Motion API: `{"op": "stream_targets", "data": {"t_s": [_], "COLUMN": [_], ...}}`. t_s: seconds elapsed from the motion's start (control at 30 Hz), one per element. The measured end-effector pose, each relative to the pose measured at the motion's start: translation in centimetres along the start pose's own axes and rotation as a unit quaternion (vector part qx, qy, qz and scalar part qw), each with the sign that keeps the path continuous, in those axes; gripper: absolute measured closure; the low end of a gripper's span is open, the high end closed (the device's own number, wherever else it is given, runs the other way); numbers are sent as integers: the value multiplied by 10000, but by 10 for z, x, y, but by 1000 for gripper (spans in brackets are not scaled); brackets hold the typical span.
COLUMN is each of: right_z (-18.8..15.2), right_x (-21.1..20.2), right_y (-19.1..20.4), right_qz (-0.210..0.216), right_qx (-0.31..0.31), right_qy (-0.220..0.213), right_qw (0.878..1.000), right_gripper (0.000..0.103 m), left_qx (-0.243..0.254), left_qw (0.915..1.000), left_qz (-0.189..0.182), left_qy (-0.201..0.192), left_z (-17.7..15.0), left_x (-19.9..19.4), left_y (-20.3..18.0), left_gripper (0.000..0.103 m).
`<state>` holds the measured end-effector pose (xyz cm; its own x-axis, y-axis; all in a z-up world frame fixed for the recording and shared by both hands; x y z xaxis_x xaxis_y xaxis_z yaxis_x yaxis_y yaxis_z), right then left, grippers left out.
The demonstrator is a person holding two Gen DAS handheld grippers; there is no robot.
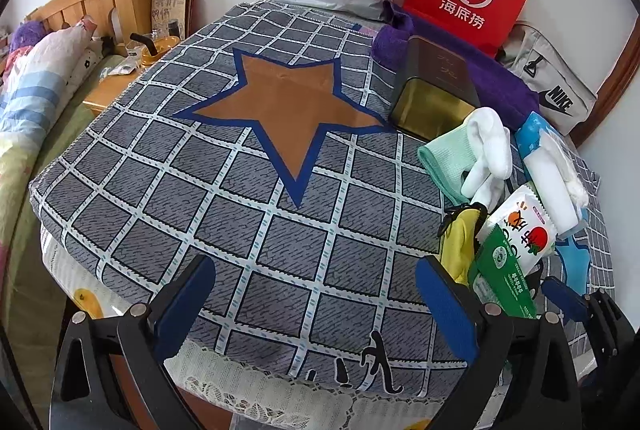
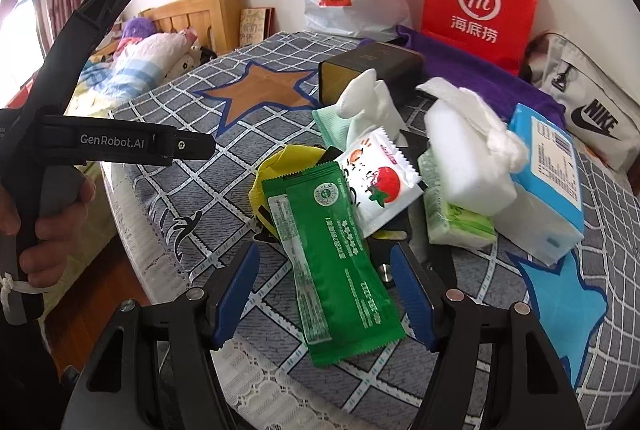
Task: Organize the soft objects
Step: 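Reach the right gripper to the green snack packet and close on it, then grasp the yellow Adidas pouch with the left gripper while the right gripper lifts the green packet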
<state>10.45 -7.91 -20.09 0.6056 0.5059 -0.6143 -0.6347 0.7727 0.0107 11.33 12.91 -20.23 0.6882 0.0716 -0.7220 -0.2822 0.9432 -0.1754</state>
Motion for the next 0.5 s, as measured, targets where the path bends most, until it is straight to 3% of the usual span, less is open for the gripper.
{"op": "stream_targets", "data": {"t_s": [0.2,0.27,0.4,0.5], "right_z": [-7,-7,-4,-3], "right_x": [22,23,12,4], "right_y": [6,7,0,-4], "right_qz": [-269,-416,-213,-167], "right_qx": [-461,-598,-372,-188], "right_qy": [293,314,255,178], "right_qw": [9981,9968,9988,9995], "right_gripper": [37,58,67,69], "left_qx": [18,-6,-16,-54], "left_qw": [9999,9998,9997,9994], "left_qz": [-160,-208,-248,-330], "left_qy": [-10,26,69,96], "left_z": [0,0,-1,0], "left_x": [0,1,3,2], "left_y": [-1,-1,-1,-2], "left_gripper": [2,2,2,2]}}
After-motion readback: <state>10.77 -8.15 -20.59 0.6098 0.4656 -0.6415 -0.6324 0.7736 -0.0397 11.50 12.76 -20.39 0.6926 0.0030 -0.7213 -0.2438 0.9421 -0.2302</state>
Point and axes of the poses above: each gripper's, at about its wrist camera, not at the fingertips, and x roughly the way its jaws point, y to its left, z to its top, the point moved 3 cm from there along x, roughly the way its jaws point, and after that the axes turned 12 degrees about -y, right-handed, at the moved point
